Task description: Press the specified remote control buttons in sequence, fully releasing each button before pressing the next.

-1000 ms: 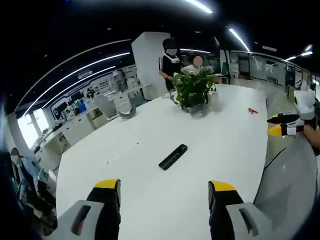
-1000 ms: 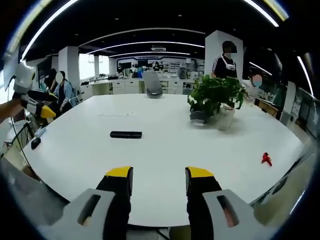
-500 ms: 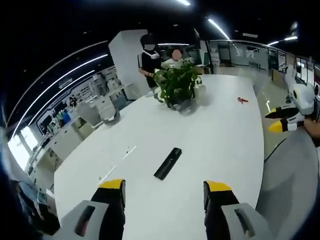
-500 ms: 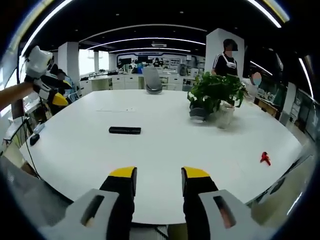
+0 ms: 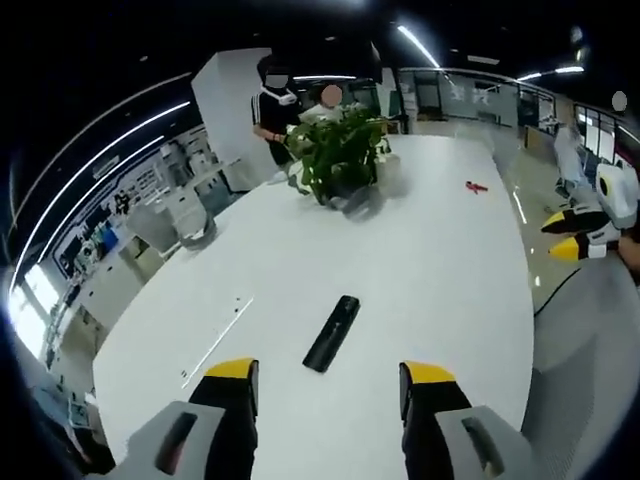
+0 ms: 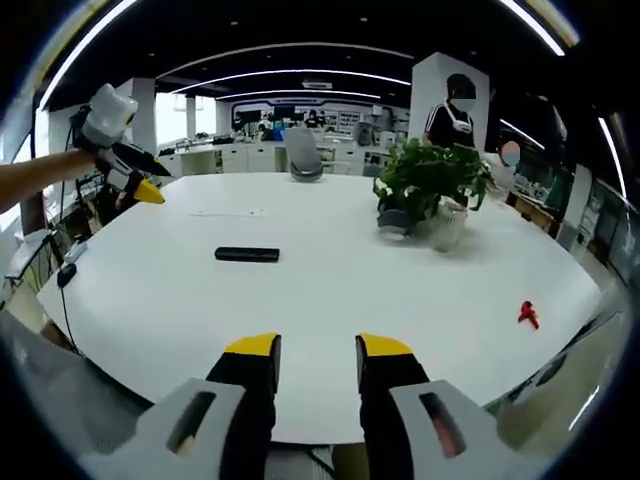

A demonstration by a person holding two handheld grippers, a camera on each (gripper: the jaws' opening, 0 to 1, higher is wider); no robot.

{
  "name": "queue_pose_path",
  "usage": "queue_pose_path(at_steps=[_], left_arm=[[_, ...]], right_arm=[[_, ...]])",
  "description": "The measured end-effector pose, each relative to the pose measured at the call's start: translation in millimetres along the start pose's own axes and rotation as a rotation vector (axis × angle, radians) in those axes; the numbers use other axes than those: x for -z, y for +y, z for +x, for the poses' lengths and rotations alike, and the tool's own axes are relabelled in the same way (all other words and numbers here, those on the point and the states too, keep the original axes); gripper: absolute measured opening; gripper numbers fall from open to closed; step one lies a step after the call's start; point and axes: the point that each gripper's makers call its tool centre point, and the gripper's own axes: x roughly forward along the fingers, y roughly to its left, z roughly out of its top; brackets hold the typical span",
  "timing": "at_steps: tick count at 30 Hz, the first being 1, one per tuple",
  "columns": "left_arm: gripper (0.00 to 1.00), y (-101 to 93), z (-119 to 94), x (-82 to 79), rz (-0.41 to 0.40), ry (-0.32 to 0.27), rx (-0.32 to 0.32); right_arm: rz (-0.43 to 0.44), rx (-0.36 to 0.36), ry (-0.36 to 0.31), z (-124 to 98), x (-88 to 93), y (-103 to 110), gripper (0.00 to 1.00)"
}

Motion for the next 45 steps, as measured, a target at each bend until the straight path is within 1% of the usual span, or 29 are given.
queue_pose_path(at_steps=[4, 5, 7, 13, 16, 20, 25, 30, 36, 37, 39, 40, 41, 45], left_arm=[[0.58, 0.2, 18.0, 1.6, 0.028, 0.019, 0.033], [0.57, 0.1, 23.3, 3.7, 0.038, 0.035, 0.045], [0.57, 0.7, 29.8, 3.7, 0.048, 0.039, 0.051], [0.55, -3.0, 46.8, 1.5, 0.113, 0.064, 0.103], [0.51, -1.3, 56.2, 1.3, 0.155, 0.077, 0.119], [0.50, 1.6, 71.1, 5.3, 0.184, 0.110, 0.152], [0.48, 5.7, 98.6, 16.2, 0.219, 0.155, 0.203], [0.45, 8.0, 125.1, 31.6, 0.228, 0.205, 0.245], [0.43, 11.3, 147.1, 44.1, 0.220, 0.248, 0.275], [0.43, 11.0, 151.8, 48.9, 0.205, 0.271, 0.283], [0.43, 11.4, 160.4, 53.3, 0.210, 0.277, 0.291], [0.43, 11.6, 162.5, 55.1, 0.210, 0.283, 0.294], [0.42, 11.0, 165.2, 60.2, 0.208, 0.307, 0.304], [0.42, 10.1, 174.5, 65.4, 0.216, 0.328, 0.310]], right_arm=[[-0.009, 0.002, 0.014, 0.9, 2.2, 0.5, 0.28], [-0.010, 0.003, 0.015, 1.0, 2.5, 0.2, 0.27], [-0.011, 0.006, 0.016, 0.9, 2.7, -0.2, 0.26], [-0.030, 0.002, 0.043, 2.9, 6.9, 2.4, 0.27], [-0.034, 0.000, 0.053, 3.1, 8.6, 2.9, 0.24], [-0.033, -0.002, 0.056, 3.3, 9.0, 3.3, 0.22], [-0.034, 0.003, 0.067, 3.7, 10.7, 2.4, 0.21], [-0.040, 0.002, 0.078, 4.4, 12.7, 2.8, 0.20], [-0.045, 0.003, 0.090, 5.5, 14.8, 2.6, 0.18], [-0.045, 0.005, 0.094, 5.9, 15.3, 2.2, 0.18], [-0.044, 0.007, 0.100, 6.1, 16.5, 1.6, 0.18], [-0.043, 0.007, 0.099, 6.1, 16.3, 1.6, 0.18], [-0.042, 0.006, 0.098, 6.2, 16.1, 1.8, 0.18], [-0.047, 0.009, 0.108, 6.7, 17.6, 1.3, 0.18]])
